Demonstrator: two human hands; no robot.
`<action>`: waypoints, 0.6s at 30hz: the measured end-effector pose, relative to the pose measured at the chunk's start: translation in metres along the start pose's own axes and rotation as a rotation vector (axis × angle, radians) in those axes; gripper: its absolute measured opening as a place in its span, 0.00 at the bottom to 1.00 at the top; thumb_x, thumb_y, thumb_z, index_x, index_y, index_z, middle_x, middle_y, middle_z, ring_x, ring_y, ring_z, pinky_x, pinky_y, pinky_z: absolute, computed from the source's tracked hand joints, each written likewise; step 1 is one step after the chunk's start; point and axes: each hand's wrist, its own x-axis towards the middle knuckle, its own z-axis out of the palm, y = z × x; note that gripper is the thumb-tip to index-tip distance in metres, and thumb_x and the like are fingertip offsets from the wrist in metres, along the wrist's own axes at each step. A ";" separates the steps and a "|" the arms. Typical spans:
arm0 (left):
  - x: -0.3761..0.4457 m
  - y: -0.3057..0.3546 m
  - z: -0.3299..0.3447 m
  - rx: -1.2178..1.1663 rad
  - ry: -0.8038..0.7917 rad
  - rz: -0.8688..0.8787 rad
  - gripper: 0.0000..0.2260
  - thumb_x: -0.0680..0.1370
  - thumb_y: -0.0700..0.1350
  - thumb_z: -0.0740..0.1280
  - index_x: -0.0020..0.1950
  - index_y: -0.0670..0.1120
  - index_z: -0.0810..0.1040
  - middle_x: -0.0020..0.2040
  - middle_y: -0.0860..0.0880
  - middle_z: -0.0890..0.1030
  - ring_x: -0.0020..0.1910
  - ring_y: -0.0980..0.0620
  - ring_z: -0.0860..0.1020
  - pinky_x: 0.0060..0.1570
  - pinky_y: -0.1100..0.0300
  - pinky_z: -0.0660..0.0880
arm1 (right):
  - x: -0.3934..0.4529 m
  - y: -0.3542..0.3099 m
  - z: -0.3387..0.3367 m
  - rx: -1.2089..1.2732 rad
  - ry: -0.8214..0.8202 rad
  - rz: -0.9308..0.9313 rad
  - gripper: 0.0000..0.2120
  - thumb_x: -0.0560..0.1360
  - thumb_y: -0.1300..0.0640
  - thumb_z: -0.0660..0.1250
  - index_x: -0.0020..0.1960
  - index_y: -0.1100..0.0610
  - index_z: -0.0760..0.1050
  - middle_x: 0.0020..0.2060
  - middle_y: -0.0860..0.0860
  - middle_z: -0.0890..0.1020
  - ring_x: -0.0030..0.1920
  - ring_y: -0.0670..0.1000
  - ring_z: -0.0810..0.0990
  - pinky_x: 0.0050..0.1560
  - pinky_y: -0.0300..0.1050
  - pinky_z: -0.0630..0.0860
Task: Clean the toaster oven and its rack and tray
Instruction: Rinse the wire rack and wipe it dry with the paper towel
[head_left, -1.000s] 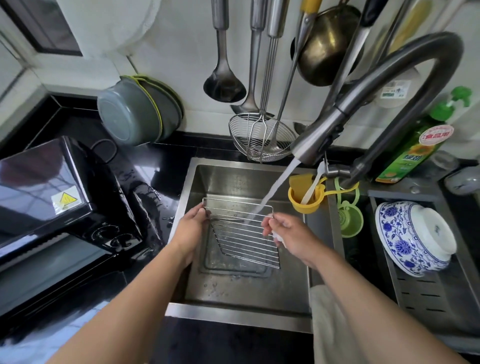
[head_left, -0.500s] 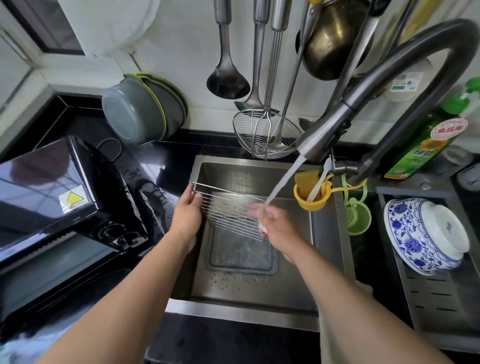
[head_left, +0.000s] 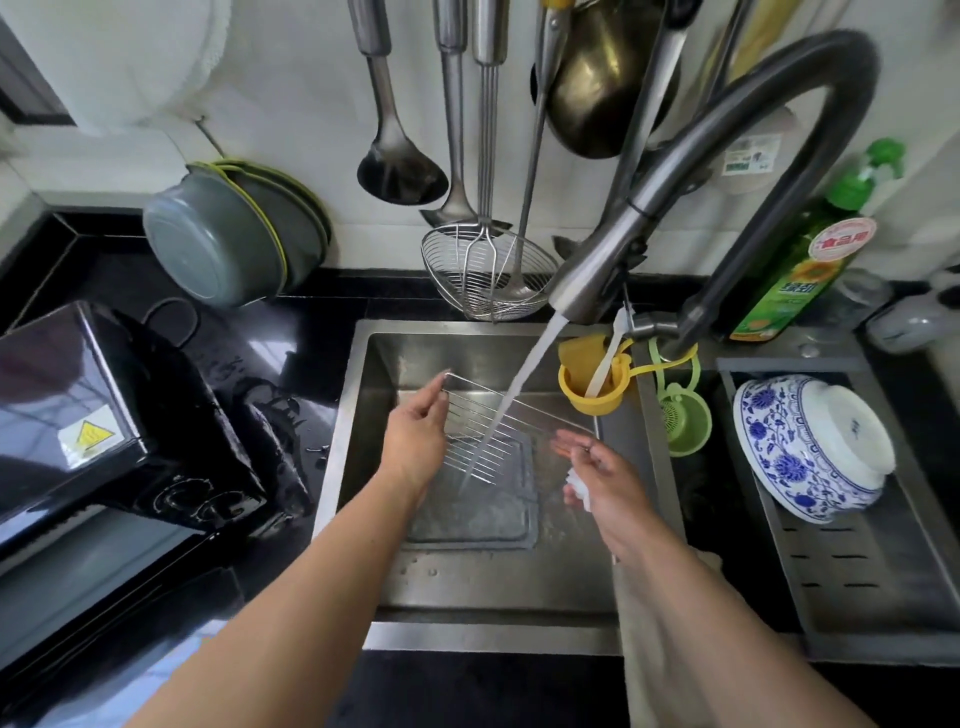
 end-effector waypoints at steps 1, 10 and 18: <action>-0.002 -0.001 0.007 0.011 -0.014 -0.007 0.15 0.86 0.42 0.63 0.71 0.55 0.78 0.65 0.56 0.80 0.49 0.67 0.79 0.46 0.76 0.74 | -0.001 0.002 -0.007 0.011 0.020 0.005 0.12 0.83 0.57 0.59 0.58 0.45 0.78 0.59 0.42 0.81 0.49 0.49 0.80 0.42 0.41 0.78; -0.018 -0.003 0.046 0.113 -0.109 0.023 0.15 0.85 0.37 0.64 0.66 0.51 0.83 0.57 0.50 0.86 0.49 0.65 0.79 0.63 0.65 0.75 | -0.015 0.021 -0.052 -0.009 0.090 0.053 0.12 0.83 0.56 0.59 0.63 0.48 0.77 0.61 0.44 0.79 0.38 0.49 0.78 0.41 0.44 0.78; -0.041 0.000 0.029 0.013 -0.075 0.001 0.13 0.84 0.38 0.66 0.57 0.55 0.84 0.51 0.63 0.86 0.55 0.68 0.81 0.55 0.76 0.74 | -0.025 0.022 -0.047 -0.001 0.076 0.011 0.13 0.83 0.57 0.60 0.62 0.46 0.78 0.59 0.42 0.80 0.38 0.49 0.78 0.44 0.45 0.79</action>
